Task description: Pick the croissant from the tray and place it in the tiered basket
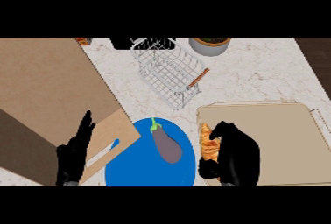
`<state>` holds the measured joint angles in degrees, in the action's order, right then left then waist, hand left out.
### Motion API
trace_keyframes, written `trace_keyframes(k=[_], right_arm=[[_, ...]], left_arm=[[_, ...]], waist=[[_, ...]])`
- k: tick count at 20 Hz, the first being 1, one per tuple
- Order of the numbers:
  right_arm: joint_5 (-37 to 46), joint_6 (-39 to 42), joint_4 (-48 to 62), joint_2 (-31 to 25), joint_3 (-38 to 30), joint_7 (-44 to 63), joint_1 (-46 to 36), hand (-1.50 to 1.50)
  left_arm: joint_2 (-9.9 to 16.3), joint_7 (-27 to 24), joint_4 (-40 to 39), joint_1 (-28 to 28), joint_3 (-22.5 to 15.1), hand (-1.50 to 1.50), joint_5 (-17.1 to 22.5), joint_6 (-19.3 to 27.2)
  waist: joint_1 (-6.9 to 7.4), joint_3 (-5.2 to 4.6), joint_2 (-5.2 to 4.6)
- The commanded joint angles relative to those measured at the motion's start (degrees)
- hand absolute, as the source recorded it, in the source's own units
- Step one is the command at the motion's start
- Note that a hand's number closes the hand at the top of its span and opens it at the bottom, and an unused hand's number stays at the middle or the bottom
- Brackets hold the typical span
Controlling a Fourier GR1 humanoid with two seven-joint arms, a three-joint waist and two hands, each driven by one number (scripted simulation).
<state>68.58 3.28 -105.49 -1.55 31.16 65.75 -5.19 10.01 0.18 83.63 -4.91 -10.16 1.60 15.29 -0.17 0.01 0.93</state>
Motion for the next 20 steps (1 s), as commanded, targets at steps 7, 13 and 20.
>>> trace_keyframes(k=[7,13,20], right_arm=[[16.5,4.0,-17.9,1.5,9.3,19.4,-13.4,1.50],[16.9,13.9,-20.6,1.5,6.3,19.4,-20.3,1.50],[11.5,14.7,-13.2,1.5,-3.8,18.9,-31.2,1.50]], left_arm=[[1.3,1.7,-2.4,-1.0,1.8,0.00,0.7,-0.7],[0.3,1.2,-2.0,-1.3,0.8,0.00,-0.1,-0.2],[-1.5,2.3,-1.8,0.4,-1.0,0.00,-1.6,0.9]], waist=[[-0.11,-0.32,-0.19],[0.08,-0.33,-0.27],[1.39,-0.27,-0.81]])
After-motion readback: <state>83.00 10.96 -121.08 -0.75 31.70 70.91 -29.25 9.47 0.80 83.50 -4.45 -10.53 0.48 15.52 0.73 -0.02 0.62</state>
